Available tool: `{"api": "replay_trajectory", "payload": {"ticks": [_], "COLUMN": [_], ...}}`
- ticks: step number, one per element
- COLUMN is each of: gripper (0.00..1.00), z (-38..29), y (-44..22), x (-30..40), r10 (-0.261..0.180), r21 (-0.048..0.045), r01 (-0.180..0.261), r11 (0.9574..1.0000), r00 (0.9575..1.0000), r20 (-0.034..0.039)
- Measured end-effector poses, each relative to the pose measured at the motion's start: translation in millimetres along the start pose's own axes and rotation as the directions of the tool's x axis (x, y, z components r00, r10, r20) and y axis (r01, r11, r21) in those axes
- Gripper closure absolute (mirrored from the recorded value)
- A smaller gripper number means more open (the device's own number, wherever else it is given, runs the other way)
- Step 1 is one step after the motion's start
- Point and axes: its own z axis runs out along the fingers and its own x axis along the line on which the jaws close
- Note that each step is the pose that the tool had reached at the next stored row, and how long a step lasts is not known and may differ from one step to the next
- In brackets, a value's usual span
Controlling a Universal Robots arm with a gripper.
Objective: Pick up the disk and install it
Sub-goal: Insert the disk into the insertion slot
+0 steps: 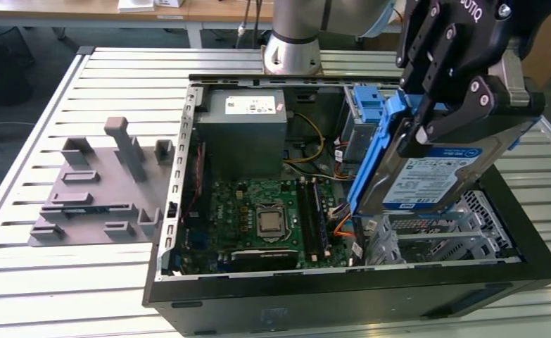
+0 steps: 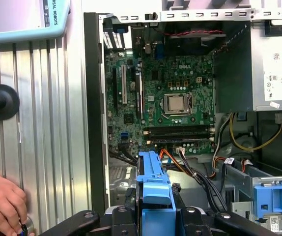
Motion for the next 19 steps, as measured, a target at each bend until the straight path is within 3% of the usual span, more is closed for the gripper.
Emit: {"api": "replay_trajectory", "payload": {"ticks": [9, 19], "gripper": [0.64, 0.64], "z": [5.6, 12.9], "y": [-11.6, -30.7], "x": [-0.6, -1.6], "r10": [0.0, 0.0], "r21": [0.0, 0.0], "r01": [0.0, 0.0], "r11": [1.0, 1.0], "r00": [1.0, 1.0], "r20": [0.0001, 0.0]}}
